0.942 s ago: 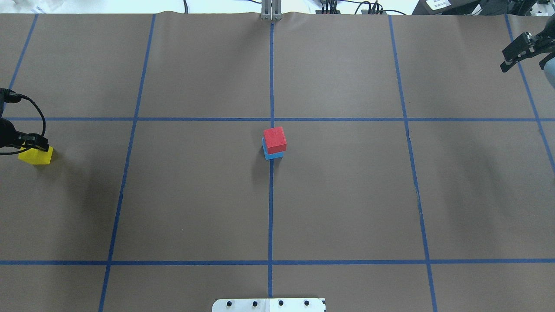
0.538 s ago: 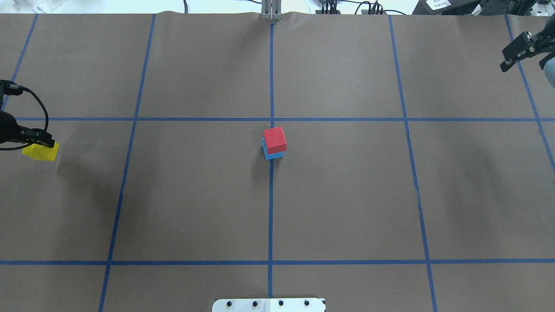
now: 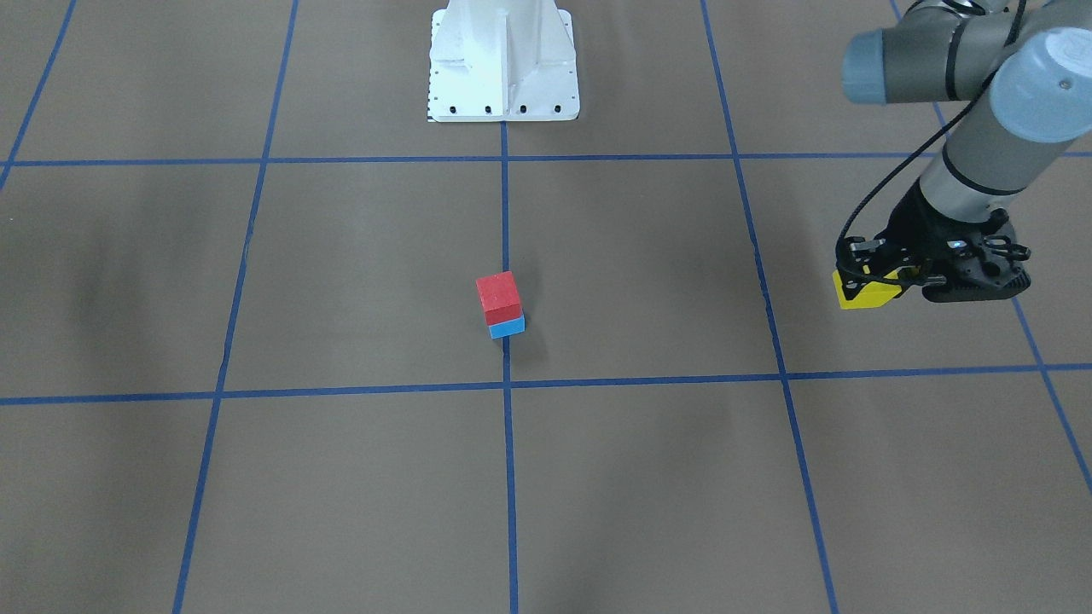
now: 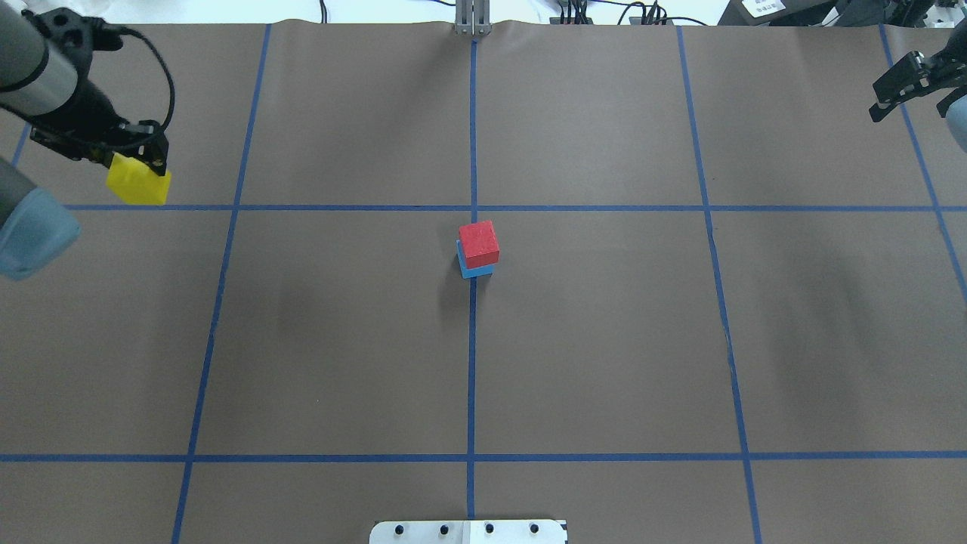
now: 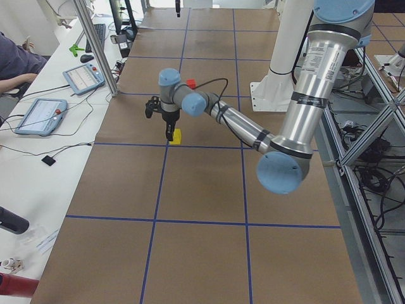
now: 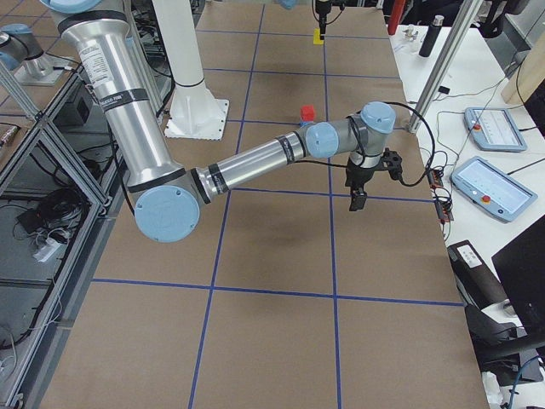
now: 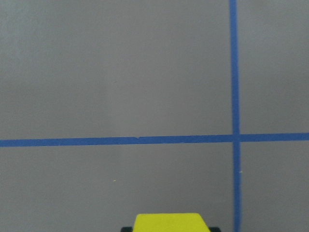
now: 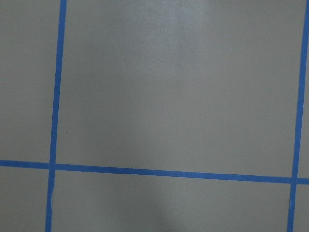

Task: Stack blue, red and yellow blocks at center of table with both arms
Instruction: 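Carry the yellow cube with the left gripper above the red cube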

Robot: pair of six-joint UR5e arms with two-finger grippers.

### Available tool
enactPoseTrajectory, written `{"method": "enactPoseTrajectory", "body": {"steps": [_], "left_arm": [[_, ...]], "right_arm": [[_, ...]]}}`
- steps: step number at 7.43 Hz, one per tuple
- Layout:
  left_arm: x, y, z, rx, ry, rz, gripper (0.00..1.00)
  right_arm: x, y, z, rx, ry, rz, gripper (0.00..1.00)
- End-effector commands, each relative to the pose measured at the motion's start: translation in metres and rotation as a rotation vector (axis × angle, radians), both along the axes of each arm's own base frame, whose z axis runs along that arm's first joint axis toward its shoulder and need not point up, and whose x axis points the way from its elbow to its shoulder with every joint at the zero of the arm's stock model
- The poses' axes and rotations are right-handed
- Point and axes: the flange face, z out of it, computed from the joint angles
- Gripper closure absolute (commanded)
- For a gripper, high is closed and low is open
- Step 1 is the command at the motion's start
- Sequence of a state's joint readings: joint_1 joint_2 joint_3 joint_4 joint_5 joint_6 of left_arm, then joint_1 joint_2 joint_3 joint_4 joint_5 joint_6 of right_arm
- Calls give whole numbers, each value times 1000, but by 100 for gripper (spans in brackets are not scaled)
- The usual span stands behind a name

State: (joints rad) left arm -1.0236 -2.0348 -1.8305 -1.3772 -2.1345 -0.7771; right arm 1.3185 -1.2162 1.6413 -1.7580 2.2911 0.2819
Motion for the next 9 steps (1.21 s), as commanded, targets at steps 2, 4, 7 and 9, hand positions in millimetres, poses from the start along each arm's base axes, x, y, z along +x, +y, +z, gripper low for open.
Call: {"method": "enactPoseTrajectory", "body": {"steps": [2, 4, 7, 9], "left_arm": [[165, -8, -201, -183, 118, -117, 100], [243, -18, -272, -251, 133, -132, 100], [301, -16, -238, -208, 104, -161, 100], [301, -15, -223, -218, 90, -161, 100]], "right_arm": [[1, 2, 11, 15, 0, 2, 0], [1, 2, 12, 14, 0, 2, 0], [1, 2, 13, 10, -4, 2, 0], [1, 2, 13, 10, -4, 2, 0]]}}
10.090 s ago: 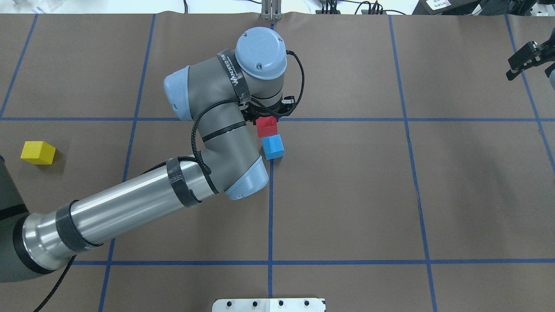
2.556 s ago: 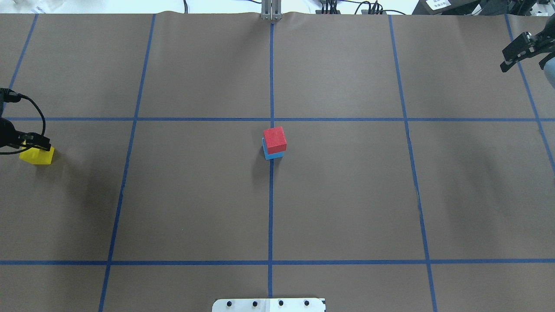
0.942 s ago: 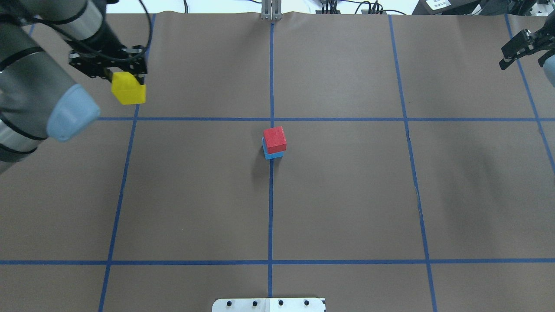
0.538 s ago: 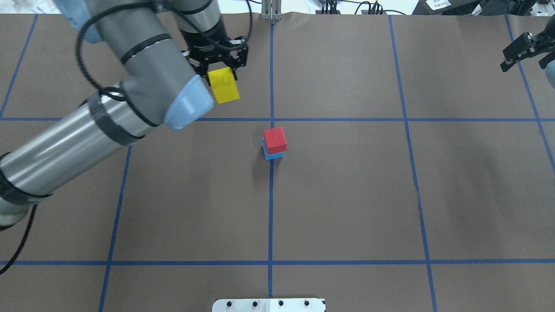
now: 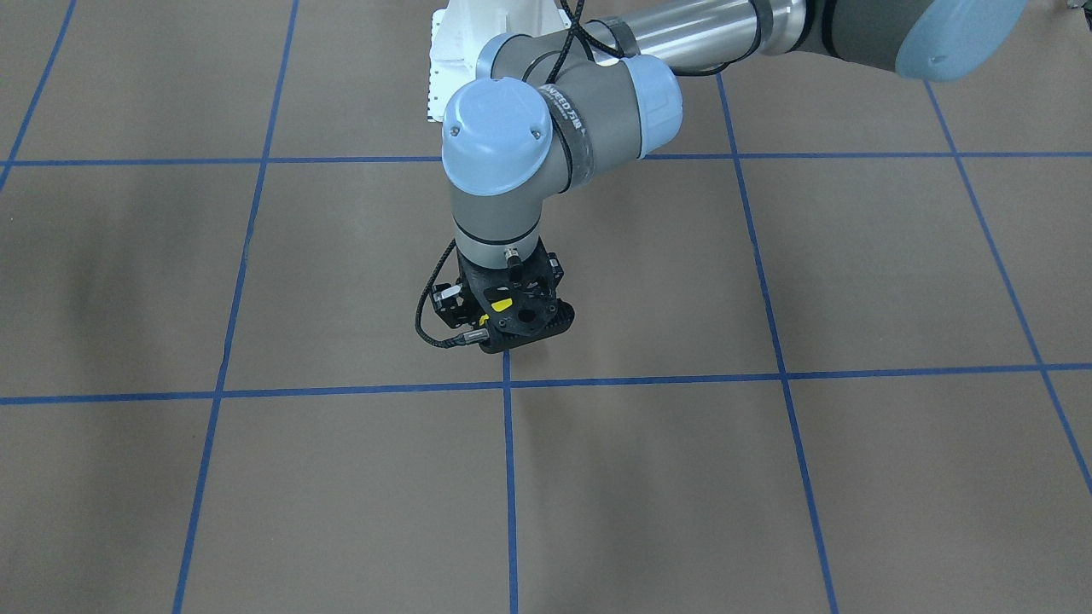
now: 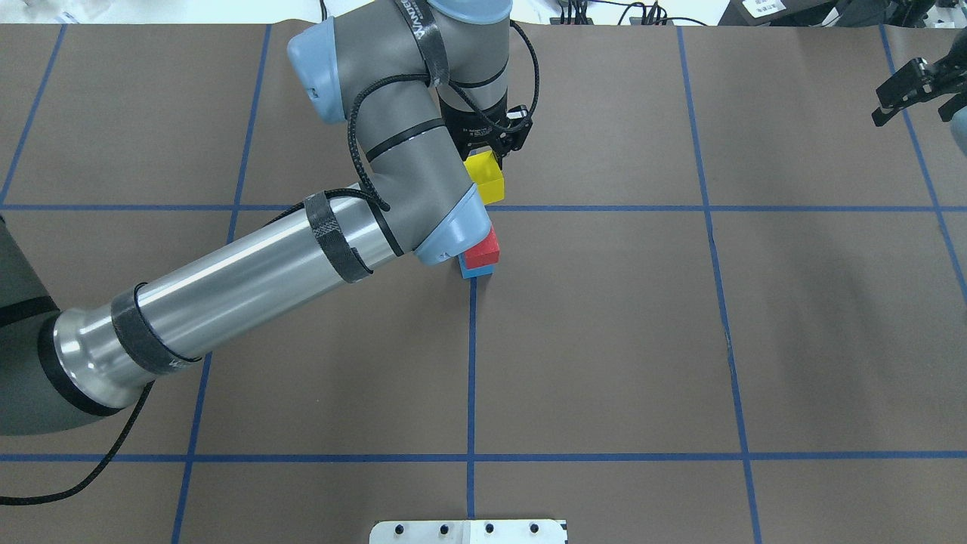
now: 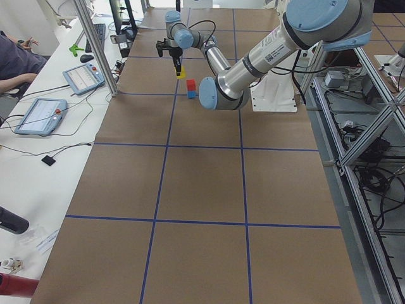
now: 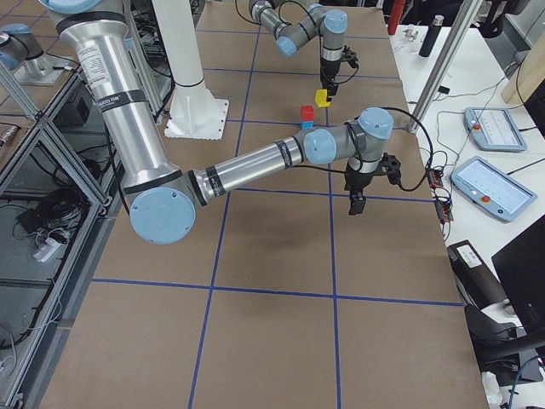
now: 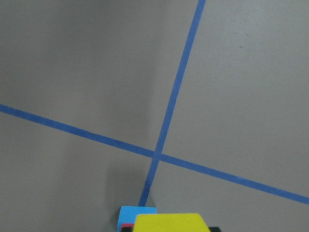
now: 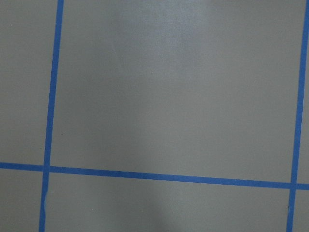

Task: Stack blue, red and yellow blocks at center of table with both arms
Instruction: 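Carry the yellow cube with the left gripper above the red cube, then lower the yellow cube onto the red cube and open the left gripper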

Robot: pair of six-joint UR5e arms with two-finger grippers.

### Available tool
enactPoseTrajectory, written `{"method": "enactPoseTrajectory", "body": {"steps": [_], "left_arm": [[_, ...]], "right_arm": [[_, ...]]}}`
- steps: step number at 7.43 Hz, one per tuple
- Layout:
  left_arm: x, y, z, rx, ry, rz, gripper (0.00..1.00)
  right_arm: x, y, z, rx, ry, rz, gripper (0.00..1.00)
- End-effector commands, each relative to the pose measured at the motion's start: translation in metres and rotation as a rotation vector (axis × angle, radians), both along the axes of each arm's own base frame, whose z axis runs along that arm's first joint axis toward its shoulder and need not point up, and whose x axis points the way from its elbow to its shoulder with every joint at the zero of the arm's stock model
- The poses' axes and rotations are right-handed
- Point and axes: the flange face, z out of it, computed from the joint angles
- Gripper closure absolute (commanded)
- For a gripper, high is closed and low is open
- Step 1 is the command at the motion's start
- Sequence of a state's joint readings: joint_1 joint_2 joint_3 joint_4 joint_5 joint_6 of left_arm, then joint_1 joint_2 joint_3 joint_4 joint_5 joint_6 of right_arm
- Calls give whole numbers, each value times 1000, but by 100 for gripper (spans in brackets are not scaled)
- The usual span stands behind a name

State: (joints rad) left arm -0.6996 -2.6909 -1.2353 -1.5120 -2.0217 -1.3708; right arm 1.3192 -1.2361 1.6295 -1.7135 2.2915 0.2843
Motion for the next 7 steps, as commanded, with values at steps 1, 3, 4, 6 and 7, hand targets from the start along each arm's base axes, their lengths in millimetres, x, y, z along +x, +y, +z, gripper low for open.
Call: {"method": "enactPoseTrajectory", "body": {"steps": [1, 3, 4, 6, 7], "left_arm": [[-4, 4, 11, -5, -2, 2, 100], [-17, 16, 31, 2, 5, 2, 100], [-9, 24, 30, 1, 2, 17, 100], [2, 35, 24, 9, 6, 31, 100], [2, 36, 21, 11, 9, 33, 100]], "right_arm": [[0, 0, 0, 1, 0, 0, 0], [0, 0, 0, 0, 0, 0, 0], [0, 0, 0, 0, 0, 0, 0], [0, 0, 0, 0, 0, 0, 0], [0, 0, 2, -3, 1, 0, 0]]}}
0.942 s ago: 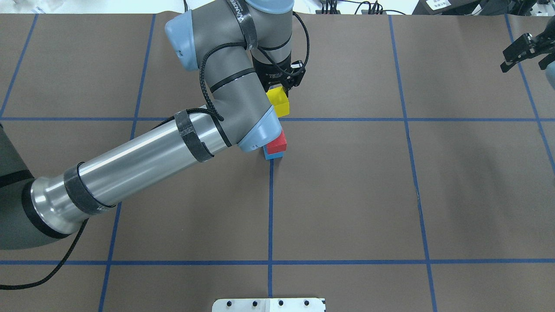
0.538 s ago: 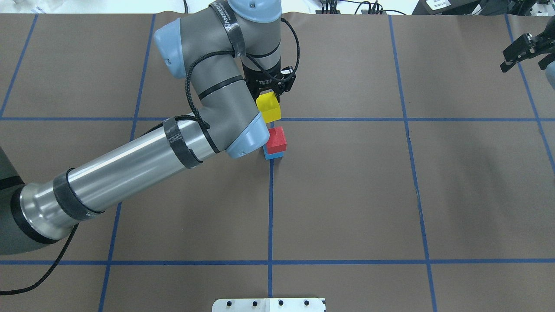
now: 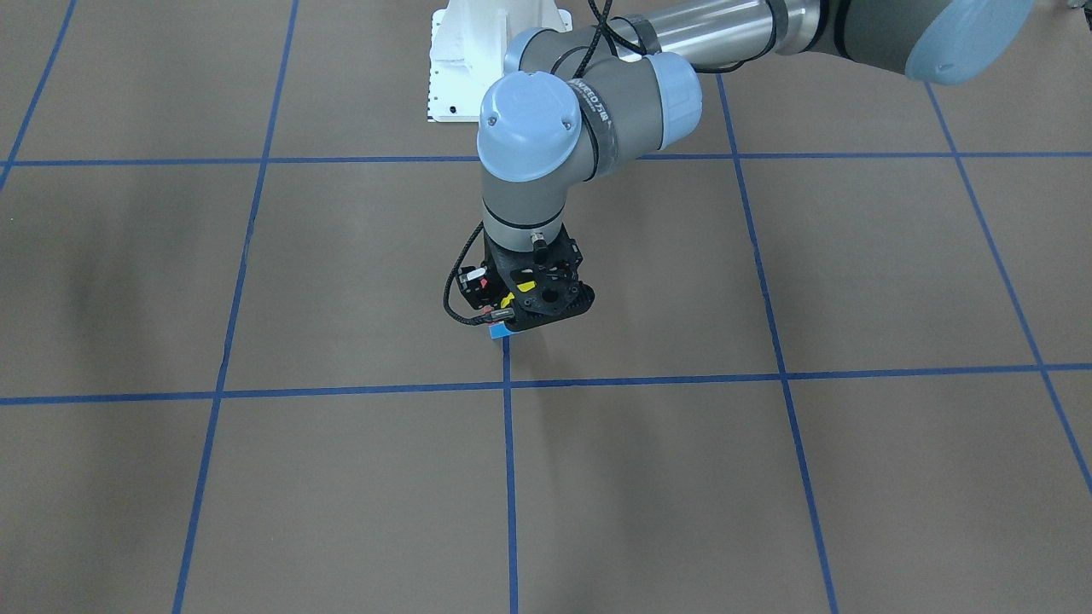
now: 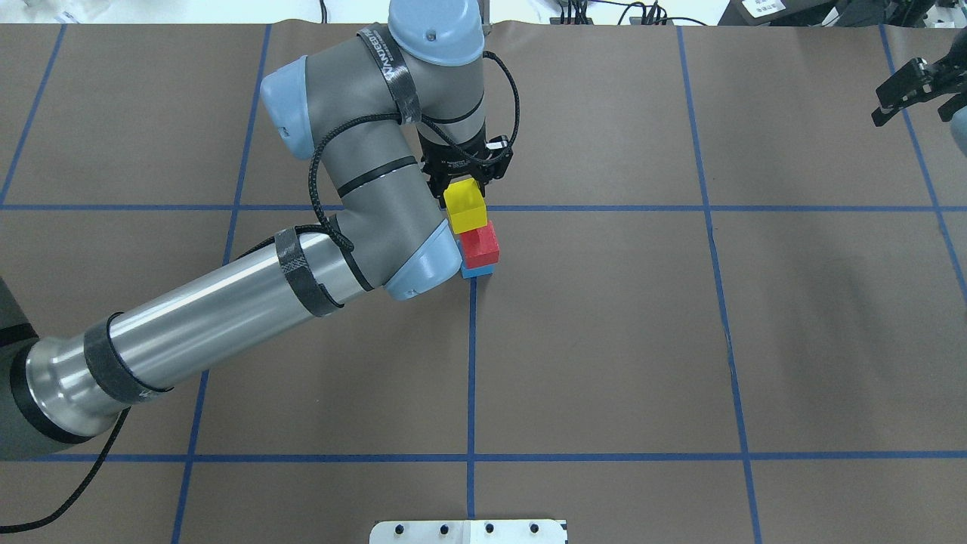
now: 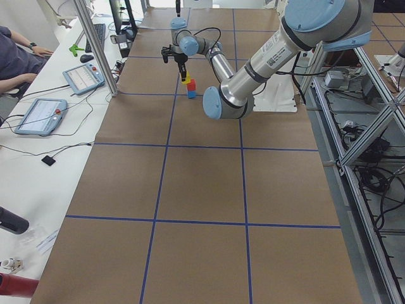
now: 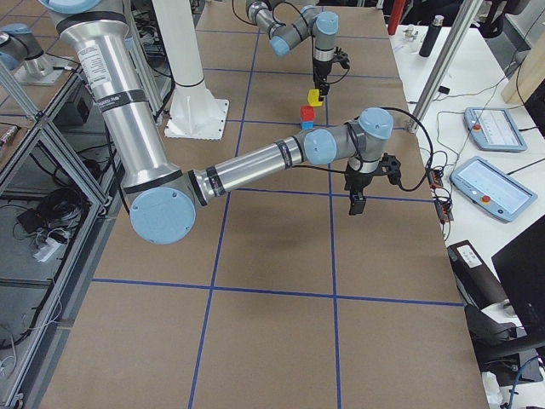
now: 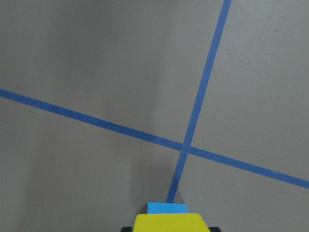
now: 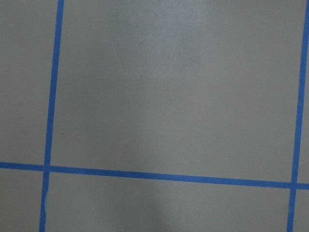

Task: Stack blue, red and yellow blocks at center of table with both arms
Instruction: 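Lower the yellow cube onto the red cube and open the left gripper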

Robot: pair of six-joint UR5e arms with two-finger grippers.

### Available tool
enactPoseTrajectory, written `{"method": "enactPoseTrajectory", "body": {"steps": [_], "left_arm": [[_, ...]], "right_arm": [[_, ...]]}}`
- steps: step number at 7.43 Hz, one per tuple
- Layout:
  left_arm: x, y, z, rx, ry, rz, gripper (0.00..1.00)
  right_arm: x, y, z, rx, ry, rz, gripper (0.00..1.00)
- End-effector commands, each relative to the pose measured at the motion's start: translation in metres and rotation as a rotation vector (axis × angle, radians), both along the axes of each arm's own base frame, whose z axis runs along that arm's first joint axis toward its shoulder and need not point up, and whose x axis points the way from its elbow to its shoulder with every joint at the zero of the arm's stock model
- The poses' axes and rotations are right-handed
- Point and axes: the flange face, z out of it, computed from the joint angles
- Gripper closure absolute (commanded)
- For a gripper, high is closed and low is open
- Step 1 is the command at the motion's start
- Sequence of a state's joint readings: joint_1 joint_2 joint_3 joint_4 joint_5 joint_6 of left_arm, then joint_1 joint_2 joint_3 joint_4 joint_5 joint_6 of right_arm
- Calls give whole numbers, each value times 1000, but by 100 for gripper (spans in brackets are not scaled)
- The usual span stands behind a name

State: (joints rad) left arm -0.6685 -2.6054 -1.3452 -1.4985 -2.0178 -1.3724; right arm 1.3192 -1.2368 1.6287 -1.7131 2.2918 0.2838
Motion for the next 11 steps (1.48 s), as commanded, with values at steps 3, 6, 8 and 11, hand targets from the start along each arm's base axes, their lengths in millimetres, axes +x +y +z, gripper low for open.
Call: {"method": "enactPoseTrajectory", "body": {"steps": [3, 6, 8, 11], "left_arm": [[12, 13, -2, 0, 1, 17, 100], [20, 21, 0, -1, -3, 31, 100], [20, 21, -2, -1, -1, 32, 100], [20, 21, -1, -1, 0, 34, 100]], "right_arm": [[0, 0, 1, -3, 1, 0, 0], [0, 1, 3, -4, 1, 0, 0], [0, 1, 4, -6, 1, 0, 0], [0, 1, 4, -7, 2, 0, 0]]}}
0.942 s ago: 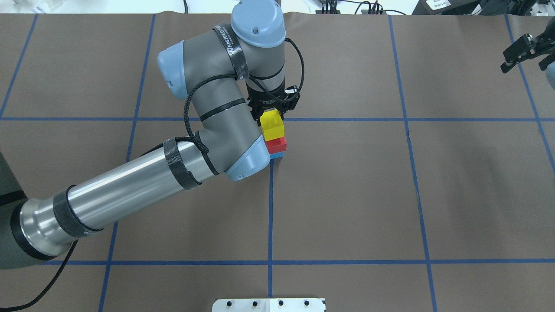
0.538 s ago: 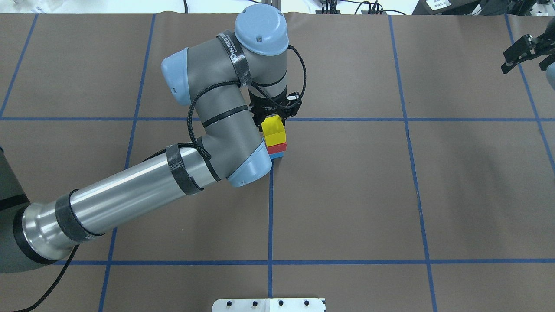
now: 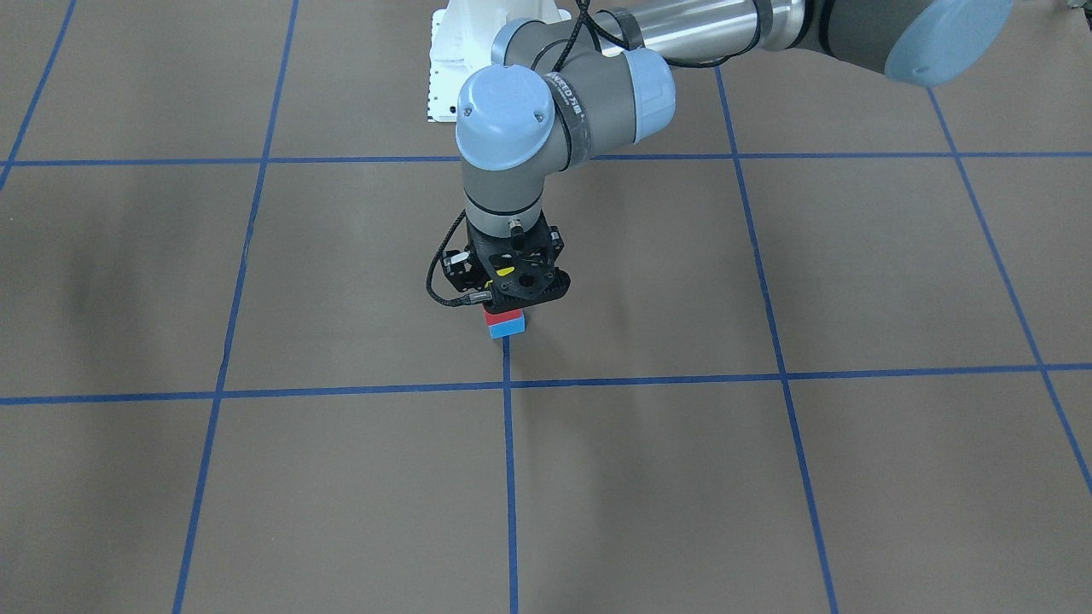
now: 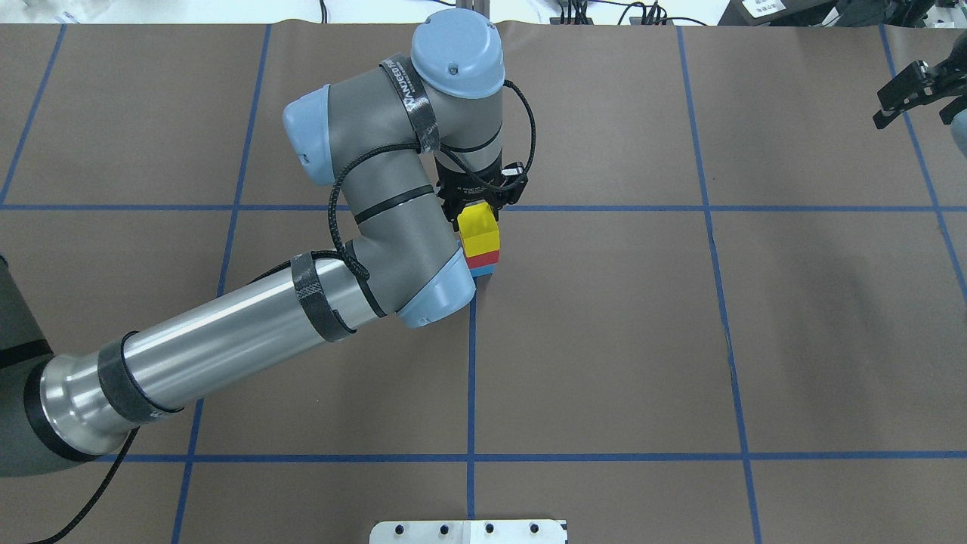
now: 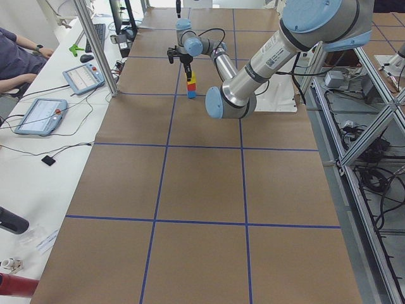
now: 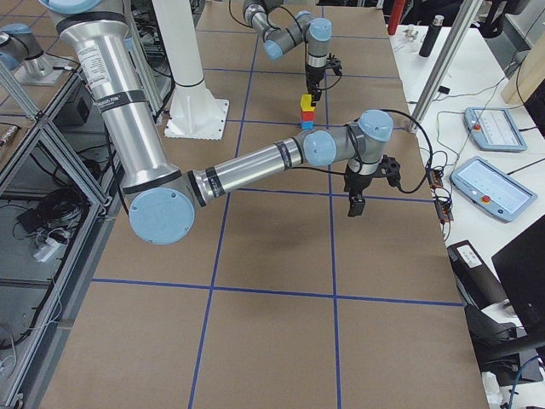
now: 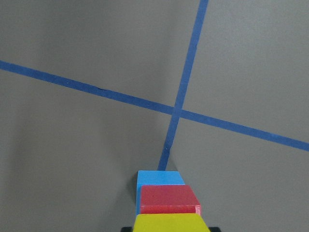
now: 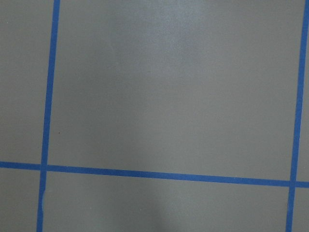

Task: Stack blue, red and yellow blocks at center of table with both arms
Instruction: 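Lower the yellow cube onto the red cube and open the left gripper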

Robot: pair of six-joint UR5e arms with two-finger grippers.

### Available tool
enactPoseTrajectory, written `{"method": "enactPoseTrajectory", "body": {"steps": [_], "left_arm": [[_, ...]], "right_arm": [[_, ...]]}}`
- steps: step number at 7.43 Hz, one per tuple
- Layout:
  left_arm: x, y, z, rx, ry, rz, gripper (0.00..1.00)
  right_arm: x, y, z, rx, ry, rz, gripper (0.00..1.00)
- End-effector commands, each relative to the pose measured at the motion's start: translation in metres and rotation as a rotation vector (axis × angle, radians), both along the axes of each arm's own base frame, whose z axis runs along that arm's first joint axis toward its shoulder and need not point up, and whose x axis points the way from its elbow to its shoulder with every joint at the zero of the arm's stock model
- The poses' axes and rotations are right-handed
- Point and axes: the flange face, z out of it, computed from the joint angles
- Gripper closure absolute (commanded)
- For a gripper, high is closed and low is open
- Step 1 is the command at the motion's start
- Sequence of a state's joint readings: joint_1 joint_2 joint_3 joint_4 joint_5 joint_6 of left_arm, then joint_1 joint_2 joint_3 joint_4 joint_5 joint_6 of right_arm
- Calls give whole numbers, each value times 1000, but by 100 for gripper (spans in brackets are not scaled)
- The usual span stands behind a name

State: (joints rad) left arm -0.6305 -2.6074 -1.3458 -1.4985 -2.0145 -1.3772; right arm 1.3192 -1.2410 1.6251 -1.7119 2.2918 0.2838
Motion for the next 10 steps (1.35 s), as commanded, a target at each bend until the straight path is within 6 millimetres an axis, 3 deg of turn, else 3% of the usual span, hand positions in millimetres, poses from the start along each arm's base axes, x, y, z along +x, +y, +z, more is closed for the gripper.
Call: {"method": "enactPoseTrajectory", "body": {"steps": [1, 2, 3, 4, 8, 9, 10], "left_arm": [[0, 0, 3, -2, 0, 3, 100], [0, 0, 2, 0, 2, 3, 88], [0, 0, 1, 0, 4, 2, 41], [-1, 1, -2, 4, 8, 1, 1], [0, 0, 1, 0, 3, 0, 0], [-6, 4, -8, 11, 18, 0, 0], [-31, 13, -27, 29, 39, -8, 0]], "right_arm": [[0, 0, 0, -1, 0, 0, 0], [0, 0, 0, 0, 0, -1, 0], [0, 0, 0, 0, 0, -1, 0], [0, 0, 0, -1, 0, 0, 0], [0, 0, 2, -3, 0, -1, 0], [0, 0, 1, 3, -1, -1, 0], [0, 0, 4, -2, 1, -1, 0]]}}
